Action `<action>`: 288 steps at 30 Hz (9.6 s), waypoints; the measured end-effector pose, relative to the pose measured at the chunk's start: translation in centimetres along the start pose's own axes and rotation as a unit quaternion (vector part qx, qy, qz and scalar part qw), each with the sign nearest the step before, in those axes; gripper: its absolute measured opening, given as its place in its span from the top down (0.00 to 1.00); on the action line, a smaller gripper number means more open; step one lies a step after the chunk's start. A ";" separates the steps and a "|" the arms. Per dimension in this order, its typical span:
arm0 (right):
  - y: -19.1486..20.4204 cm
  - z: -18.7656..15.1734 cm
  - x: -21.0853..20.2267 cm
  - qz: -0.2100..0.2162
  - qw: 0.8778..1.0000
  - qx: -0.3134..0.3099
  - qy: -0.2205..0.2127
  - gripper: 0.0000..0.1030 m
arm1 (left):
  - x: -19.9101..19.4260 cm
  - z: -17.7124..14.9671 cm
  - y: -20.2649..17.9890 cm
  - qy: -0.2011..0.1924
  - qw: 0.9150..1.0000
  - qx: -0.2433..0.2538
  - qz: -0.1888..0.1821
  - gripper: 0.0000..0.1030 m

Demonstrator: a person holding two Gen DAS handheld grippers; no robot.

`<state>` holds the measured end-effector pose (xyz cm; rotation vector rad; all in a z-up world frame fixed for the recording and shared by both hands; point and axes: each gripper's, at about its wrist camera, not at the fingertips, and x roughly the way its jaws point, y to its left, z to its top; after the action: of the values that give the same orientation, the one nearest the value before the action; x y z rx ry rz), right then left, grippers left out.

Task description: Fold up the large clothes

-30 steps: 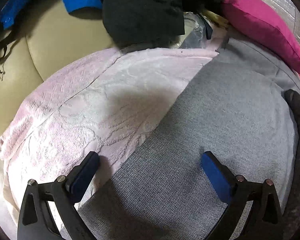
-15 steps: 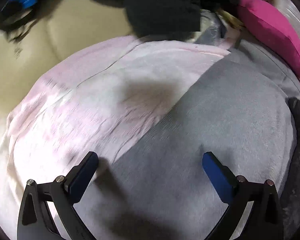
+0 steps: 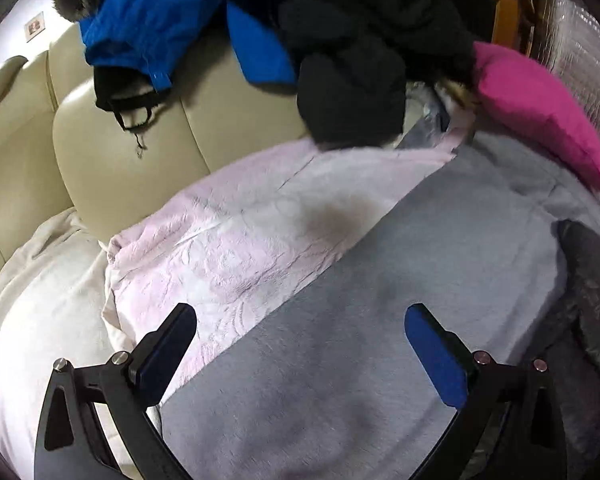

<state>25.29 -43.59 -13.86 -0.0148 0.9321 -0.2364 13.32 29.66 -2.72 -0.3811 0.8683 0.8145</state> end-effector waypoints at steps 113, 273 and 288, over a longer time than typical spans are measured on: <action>2.9 15.5 5.8 0.321 0.929 0.183 0.011 0.00 | 5.6 2.9 -30.8 0.031 0.922 0.209 -0.324 0.15; 2.0 -18.1 -14.1 0.336 0.924 0.112 0.142 0.80 | -6.4 -20.0 -3.3 0.092 0.911 0.261 -0.304 0.43; 3.8 -17.8 -14.6 0.331 0.931 0.074 0.131 0.34 | -5.8 -20.3 -3.3 0.101 0.914 0.261 -0.293 0.75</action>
<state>3.51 -35.22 -13.33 0.4768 1.1295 0.3287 3.02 12.60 -10.45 -0.2293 1.0520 -0.0275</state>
